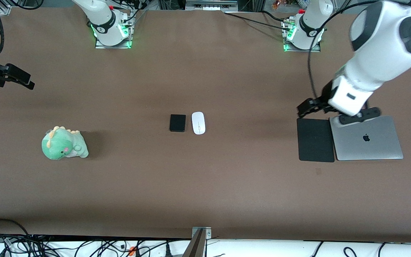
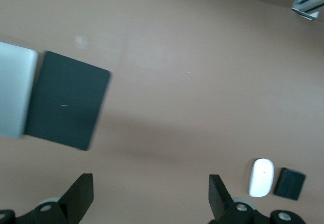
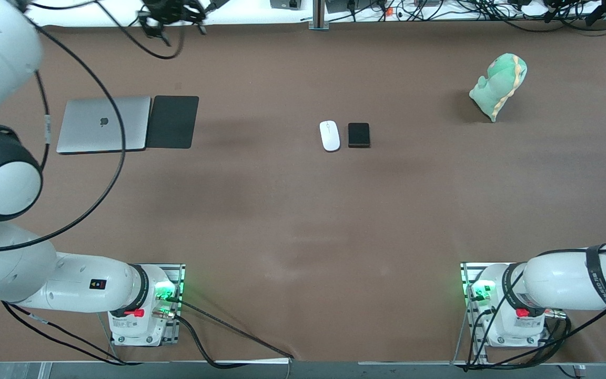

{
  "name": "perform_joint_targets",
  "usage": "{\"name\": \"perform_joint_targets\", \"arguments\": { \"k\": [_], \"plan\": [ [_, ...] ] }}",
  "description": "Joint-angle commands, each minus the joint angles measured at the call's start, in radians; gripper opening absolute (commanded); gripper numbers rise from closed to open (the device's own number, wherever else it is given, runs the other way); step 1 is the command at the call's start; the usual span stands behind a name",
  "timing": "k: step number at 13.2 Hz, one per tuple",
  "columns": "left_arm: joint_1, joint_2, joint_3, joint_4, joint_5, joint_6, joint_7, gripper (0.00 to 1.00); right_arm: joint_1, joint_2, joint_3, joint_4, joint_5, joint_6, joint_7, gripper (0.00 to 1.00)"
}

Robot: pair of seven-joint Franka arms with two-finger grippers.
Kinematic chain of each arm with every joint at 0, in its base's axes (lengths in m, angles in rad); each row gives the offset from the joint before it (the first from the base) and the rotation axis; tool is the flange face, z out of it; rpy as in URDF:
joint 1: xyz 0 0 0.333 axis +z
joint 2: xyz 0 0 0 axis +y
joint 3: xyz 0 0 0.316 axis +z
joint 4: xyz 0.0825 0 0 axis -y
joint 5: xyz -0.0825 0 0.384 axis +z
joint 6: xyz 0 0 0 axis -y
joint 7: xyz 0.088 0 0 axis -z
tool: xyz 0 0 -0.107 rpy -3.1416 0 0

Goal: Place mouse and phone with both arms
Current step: 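Move the left gripper over the white mouse beside the phone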

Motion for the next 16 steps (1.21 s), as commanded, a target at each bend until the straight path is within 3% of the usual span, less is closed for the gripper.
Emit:
{"name": "perform_joint_targets", "arguments": {
  "k": [1, 7, 10, 16],
  "plan": [
    [-0.055, 0.09, -0.039, 0.029, -0.002, 0.086, -0.074, 1.0, 0.003, 0.003, -0.002, 0.016, 0.0, -0.02, 0.003, 1.0],
    [-0.229, 0.25, -0.039, 0.032, 0.003, 0.313, -0.148, 1.0, 0.003, 0.003, -0.002, 0.016, 0.002, -0.026, 0.006, 1.0],
    [-0.34, 0.359, -0.029, 0.061, 0.018, 0.348, -0.179, 1.0, 0.003, 0.003, -0.002, 0.016, 0.002, -0.026, 0.008, 1.0],
    [-0.5, 0.56, -0.025, 0.189, 0.248, 0.37, -0.47, 1.0, 0.003, 0.006, -0.002, 0.016, 0.002, -0.028, 0.011, 1.0]
  ]
}}
